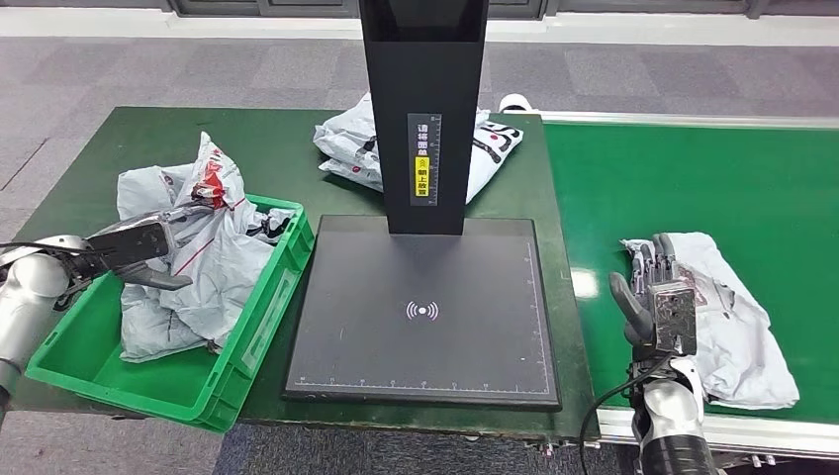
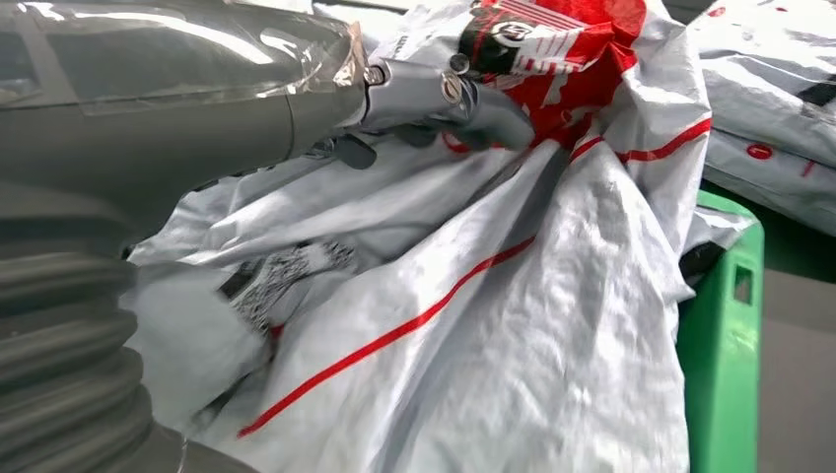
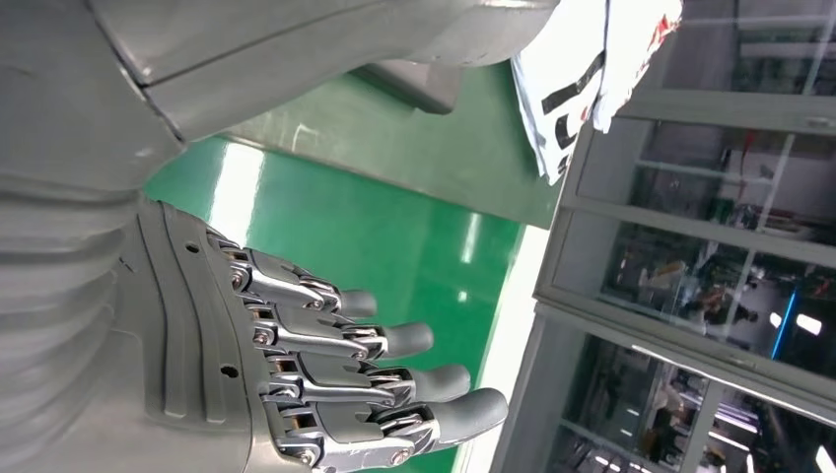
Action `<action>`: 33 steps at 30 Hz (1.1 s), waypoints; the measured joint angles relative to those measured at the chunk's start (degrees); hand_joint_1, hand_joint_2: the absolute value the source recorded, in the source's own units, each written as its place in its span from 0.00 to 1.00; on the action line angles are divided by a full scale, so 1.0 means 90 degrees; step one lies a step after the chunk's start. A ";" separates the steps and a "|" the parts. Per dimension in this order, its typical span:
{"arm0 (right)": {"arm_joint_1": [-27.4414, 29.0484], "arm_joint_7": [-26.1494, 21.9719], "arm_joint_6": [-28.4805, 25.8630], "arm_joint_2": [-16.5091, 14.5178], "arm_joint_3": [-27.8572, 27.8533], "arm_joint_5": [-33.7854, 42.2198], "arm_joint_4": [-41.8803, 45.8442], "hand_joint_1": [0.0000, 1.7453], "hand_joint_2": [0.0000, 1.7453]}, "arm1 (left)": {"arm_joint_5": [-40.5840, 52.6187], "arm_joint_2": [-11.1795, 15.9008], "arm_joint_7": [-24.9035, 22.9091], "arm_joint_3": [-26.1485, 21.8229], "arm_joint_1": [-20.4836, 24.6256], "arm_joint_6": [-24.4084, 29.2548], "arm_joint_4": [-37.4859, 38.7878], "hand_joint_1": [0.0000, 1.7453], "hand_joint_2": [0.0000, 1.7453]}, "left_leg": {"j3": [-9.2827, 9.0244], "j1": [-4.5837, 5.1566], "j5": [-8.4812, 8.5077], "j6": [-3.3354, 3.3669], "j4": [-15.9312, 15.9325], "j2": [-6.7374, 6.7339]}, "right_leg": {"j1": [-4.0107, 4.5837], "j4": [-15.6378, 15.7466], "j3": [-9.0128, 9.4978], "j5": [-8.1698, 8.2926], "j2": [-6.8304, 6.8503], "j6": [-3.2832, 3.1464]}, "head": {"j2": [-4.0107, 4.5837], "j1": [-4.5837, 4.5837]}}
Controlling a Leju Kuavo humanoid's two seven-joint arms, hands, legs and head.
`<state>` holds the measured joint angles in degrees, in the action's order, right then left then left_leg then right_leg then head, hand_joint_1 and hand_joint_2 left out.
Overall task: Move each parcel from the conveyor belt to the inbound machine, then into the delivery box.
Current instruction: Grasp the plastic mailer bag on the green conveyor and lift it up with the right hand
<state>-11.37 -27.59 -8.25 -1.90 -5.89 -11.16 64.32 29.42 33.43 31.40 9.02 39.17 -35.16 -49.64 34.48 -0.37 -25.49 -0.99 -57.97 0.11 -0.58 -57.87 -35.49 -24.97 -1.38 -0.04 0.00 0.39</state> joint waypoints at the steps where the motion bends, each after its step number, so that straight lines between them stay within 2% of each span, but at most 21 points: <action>1: 0.0000 -0.0001 0.0003 0.0000 -0.0004 -0.0004 -0.0007 0.00 1.00 | -0.0119 0.0069 0.0009 -0.0004 -0.0051 -0.0099 -0.0078 0.00 1.00 | 0.0001 -0.0001 0.0000 0.0000 0.0001 0.0001 | 0.0002 0.0000 0.0000 0.0000 0.0003 0.0000 | 0.0000 0.0001; 5: 0.0000 0.0016 0.0005 0.0000 -0.0039 -0.0043 -0.0014 0.00 1.00 | -0.0282 0.0307 -0.0013 -0.0076 -0.0178 -0.0391 -0.0280 0.00 1.00 | 0.0001 -0.0003 0.0000 -0.0001 0.0001 0.0001 | 0.0004 -0.0001 0.0000 -0.0001 0.0008 -0.0001 | 0.0001 0.0001; 10: 0.0013 0.0026 0.0037 0.0000 -0.0090 -0.0054 -0.0014 0.00 1.00 | -0.0242 0.0481 0.0090 -0.0242 -0.0183 -0.0428 -0.0279 0.00 1.00 | 0.0000 -0.0003 0.0002 -0.0003 0.0001 0.0003 | 0.0003 -0.0001 0.0000 0.0000 0.0012 -0.0001 | 0.0001 0.0001; 17: 0.0028 0.0023 0.0059 0.0000 -0.0097 -0.0044 -0.0014 0.00 1.00 | -0.0274 0.0487 0.0298 -0.0538 -0.0165 -0.0431 -0.0276 0.00 1.00 | -0.0001 -0.0002 0.0002 -0.0004 0.0001 0.0005 | 0.0003 -0.0001 0.0000 0.0000 0.0014 -0.0001 | 0.0001 0.0001; 33: 0.0037 0.0023 0.0061 0.0000 -0.0097 -0.0042 -0.0014 0.00 1.00 | -0.0282 0.0487 0.0307 -0.0660 -0.0159 -0.0442 -0.0276 0.00 1.00 | 0.0000 -0.0002 0.0003 -0.0005 0.0001 0.0005 | 0.0003 -0.0001 0.0000 0.0000 0.0014 -0.0002 | 0.0001 0.0001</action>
<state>-11.04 -27.39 -7.69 -1.90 -6.75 -11.54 64.19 26.89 37.81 34.16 3.08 37.74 -39.13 -52.13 34.47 -0.39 -25.46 -1.04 -57.96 0.16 -0.55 -57.87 -35.48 -24.97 -1.26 -0.06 0.01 0.40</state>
